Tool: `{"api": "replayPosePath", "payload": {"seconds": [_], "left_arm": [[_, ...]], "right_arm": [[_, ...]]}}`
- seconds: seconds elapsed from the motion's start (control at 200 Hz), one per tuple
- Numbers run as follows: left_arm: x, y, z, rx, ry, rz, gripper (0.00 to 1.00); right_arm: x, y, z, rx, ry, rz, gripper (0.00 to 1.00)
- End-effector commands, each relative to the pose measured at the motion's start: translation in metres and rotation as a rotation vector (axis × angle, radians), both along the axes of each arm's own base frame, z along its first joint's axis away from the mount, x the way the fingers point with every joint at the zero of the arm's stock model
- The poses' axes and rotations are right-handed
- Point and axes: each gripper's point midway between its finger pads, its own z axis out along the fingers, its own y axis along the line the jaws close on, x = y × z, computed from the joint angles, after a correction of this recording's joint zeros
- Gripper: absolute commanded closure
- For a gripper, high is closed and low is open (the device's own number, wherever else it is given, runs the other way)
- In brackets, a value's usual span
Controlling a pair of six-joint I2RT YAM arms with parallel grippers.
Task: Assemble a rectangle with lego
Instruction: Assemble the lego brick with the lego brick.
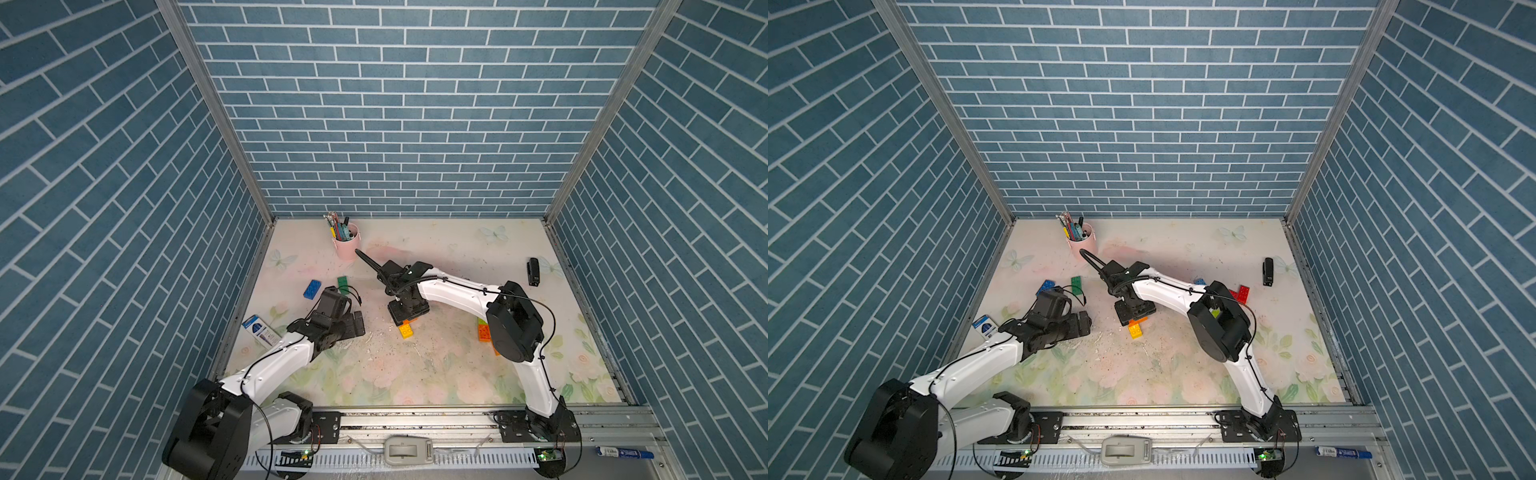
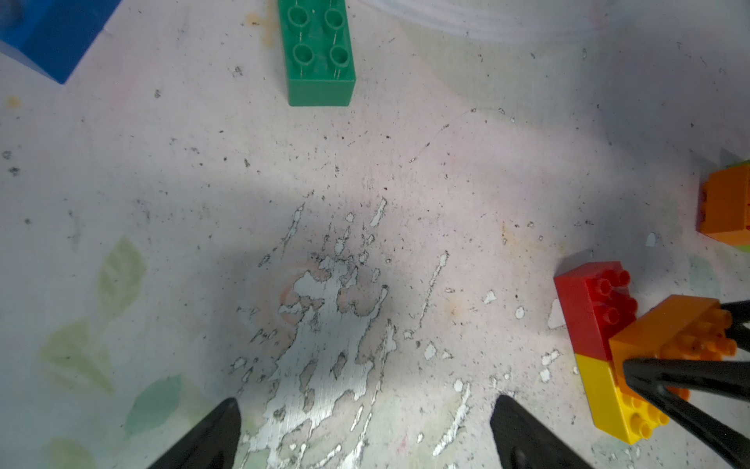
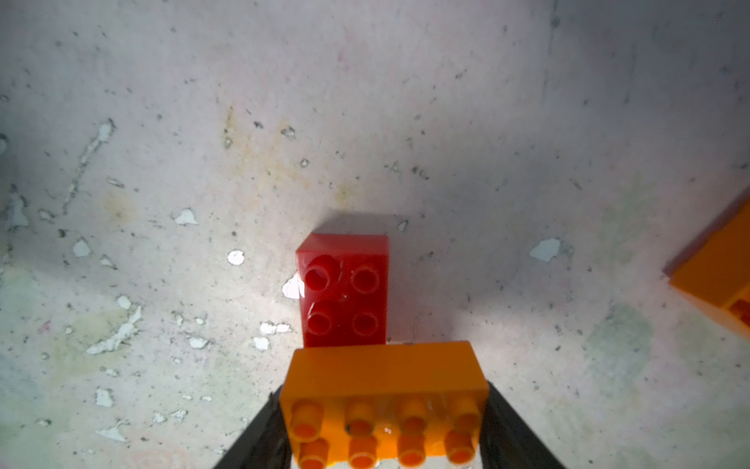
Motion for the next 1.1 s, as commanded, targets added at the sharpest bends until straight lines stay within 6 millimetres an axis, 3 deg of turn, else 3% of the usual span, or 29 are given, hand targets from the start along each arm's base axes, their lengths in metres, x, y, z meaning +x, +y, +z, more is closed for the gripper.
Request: {"api": "replayPosePath", "payload": {"seconds": [0.0,0.625,0.78,1.095], "left_arm": [[-0.002,0.004,-0.003,0.013,0.001,-0.002,0.02],[-0.002,0.004,-0.005,0.015,0.002,-0.004,0.02],[-0.003,0.004,-0.003,0.013,-0.003,-0.002,0.02],[-0.002,0.004,-0.002,0.013,-0.007,-0.004,0.03]], "right_arm": [[-0.008,-0.014,-0.024,-0.094,0.067,0.014,0.82],[-0.008,-0.027,-0.06,-0.187,0.06,0.012,0.96],[-0.007,-0.033,-0.061,-0.238,0.05,0.01,0.99],[-0.009,-0.028,-0.067,-0.232,0.067,0.004,1.0]]}}
